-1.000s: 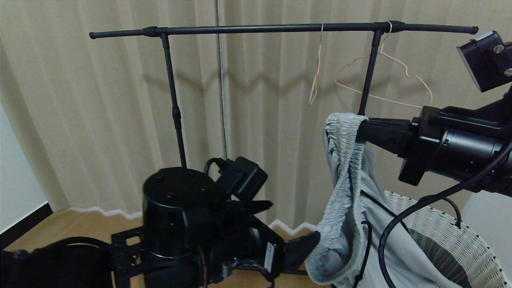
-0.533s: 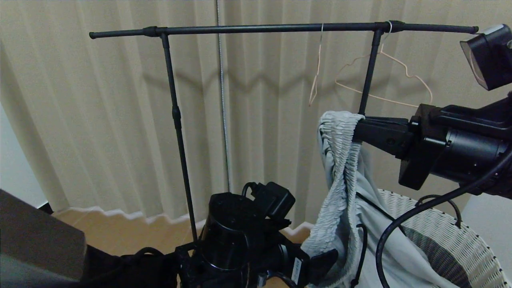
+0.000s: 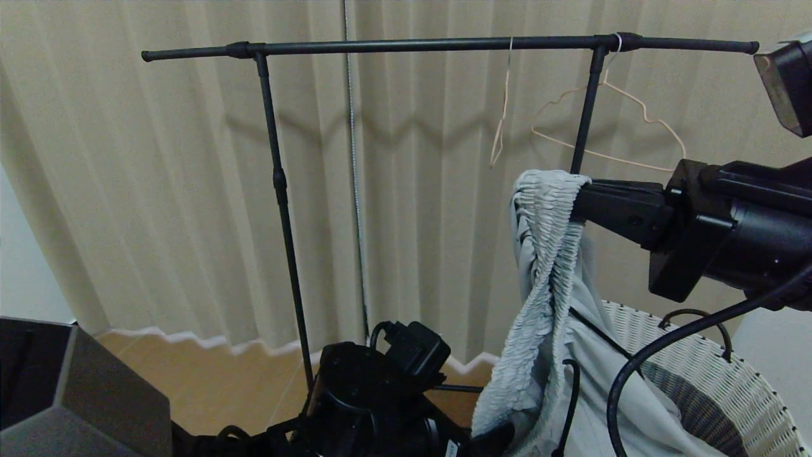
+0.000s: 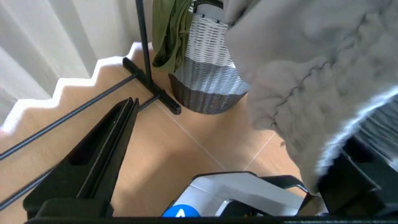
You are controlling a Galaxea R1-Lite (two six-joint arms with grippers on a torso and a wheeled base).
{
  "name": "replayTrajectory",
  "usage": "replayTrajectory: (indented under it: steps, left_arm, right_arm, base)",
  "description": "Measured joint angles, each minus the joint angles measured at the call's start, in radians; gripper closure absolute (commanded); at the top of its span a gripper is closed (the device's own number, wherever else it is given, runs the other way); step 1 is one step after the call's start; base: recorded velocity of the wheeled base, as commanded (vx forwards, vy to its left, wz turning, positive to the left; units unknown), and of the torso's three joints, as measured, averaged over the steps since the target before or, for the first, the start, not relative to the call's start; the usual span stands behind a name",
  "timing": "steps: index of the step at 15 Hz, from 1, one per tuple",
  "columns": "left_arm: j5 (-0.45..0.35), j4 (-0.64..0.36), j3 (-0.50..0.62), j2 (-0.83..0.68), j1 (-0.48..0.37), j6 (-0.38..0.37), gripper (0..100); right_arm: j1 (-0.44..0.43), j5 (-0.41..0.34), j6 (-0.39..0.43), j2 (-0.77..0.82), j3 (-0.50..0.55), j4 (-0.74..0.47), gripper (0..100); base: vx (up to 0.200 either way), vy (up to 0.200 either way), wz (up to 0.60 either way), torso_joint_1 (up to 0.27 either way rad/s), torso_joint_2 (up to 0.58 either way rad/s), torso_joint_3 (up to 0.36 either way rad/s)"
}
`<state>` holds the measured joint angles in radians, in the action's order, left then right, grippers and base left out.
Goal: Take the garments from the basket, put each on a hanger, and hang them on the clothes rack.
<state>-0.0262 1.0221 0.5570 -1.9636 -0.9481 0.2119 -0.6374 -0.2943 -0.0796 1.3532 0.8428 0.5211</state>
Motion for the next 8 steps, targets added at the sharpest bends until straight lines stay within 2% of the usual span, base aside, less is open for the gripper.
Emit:
replayTrajectory:
  steps: [5, 8]
  left_arm:
    - [-0.001, 0.067, -0.093, 0.029, 0.0, -0.025, 100]
    - [-0.001, 0.084, -0.164, 0.121, 0.019, -0.111, 100]
  right_arm:
    - [0.0, 0.0, 0.001, 0.002, 0.006, -0.001, 100]
    - [0.003, 0.003, 0.001, 0.014, 0.008, 0.001, 100]
  base:
    - [0.0, 0.0, 0.0, 0.0, 0.0, 0.0]
    - [0.0, 0.0, 0.0, 0.0, 0.0, 0.0]
